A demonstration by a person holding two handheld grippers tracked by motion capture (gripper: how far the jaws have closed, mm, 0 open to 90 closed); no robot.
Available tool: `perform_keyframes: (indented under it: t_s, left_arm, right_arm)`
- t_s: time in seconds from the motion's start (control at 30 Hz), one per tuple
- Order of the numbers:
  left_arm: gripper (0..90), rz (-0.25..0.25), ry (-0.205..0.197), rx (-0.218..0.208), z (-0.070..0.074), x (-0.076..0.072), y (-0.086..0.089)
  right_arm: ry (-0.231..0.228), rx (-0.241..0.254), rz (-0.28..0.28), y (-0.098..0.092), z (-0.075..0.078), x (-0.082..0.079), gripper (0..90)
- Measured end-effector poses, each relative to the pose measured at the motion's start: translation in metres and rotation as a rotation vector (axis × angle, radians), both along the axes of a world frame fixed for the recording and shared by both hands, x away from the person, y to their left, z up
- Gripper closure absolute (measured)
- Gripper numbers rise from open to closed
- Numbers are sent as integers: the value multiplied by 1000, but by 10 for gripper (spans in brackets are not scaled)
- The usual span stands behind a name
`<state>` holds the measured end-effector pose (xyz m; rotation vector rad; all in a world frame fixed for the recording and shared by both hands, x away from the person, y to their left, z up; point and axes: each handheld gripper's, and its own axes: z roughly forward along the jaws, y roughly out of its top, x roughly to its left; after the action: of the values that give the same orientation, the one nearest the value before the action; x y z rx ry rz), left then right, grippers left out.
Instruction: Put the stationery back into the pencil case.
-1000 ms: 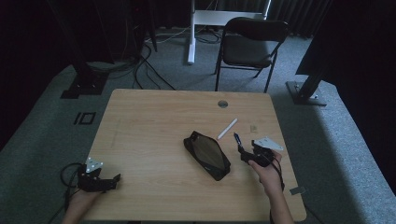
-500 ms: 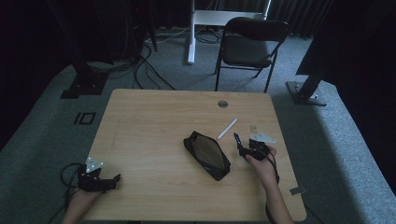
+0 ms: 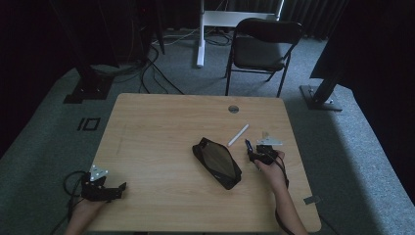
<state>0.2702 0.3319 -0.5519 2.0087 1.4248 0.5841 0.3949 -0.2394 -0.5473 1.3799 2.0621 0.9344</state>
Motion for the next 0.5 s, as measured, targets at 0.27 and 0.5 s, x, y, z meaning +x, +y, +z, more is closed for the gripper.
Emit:
perform_keyframes:
  t_s: [0.27, 0.5]
  left_arm:
    - [1, 0, 0, 0, 0, 0, 0]
    - [1, 0, 0, 0, 0, 0, 0]
  right_arm:
    - [16, -6, 5, 1, -1, 3, 564]
    - [31, 11, 3, 2, 0, 4, 644]
